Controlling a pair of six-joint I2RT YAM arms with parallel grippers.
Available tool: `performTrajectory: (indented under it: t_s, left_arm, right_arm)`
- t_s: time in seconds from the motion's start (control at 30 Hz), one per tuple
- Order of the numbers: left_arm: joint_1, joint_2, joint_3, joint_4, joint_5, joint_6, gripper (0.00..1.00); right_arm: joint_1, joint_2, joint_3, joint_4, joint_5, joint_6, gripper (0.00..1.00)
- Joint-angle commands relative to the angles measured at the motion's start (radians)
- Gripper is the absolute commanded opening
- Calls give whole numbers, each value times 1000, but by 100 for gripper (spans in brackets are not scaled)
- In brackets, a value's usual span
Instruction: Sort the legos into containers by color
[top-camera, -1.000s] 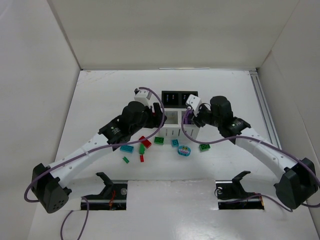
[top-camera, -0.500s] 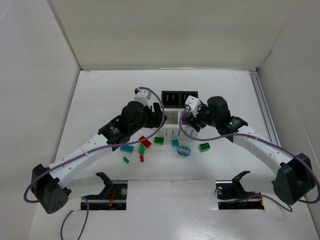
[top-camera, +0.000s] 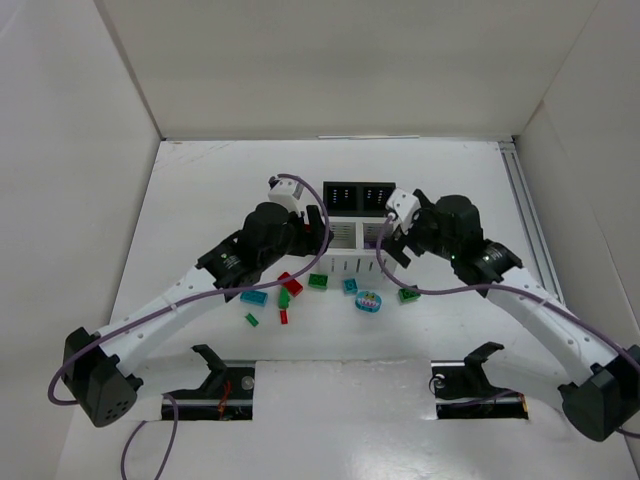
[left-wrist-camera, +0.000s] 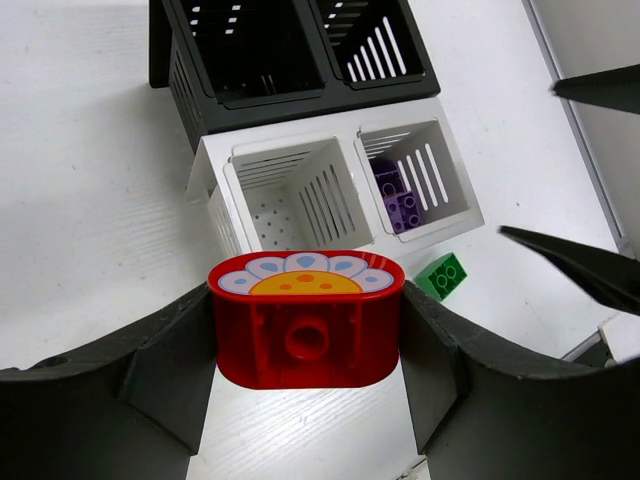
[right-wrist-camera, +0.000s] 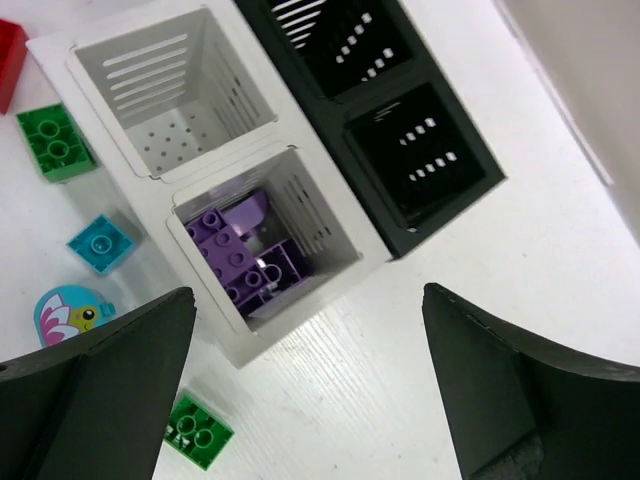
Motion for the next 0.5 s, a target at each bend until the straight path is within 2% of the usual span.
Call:
performTrajectory:
  t_s: [0.0, 0.27, 0.47]
  left_arm:
    - [-1, 8, 51, 17, -24, 7, 40]
    - [-1, 140, 114, -10, -44, 7, 41]
    - [-1, 255, 179, -20, -64, -2, 41]
  right_arm:
    - [-10, -78, 54, -37, 79, 31, 100]
    - [-92, -161, 24, -165, 346, 126, 100]
    - [-164, -202, -20, -202, 385, 137, 100]
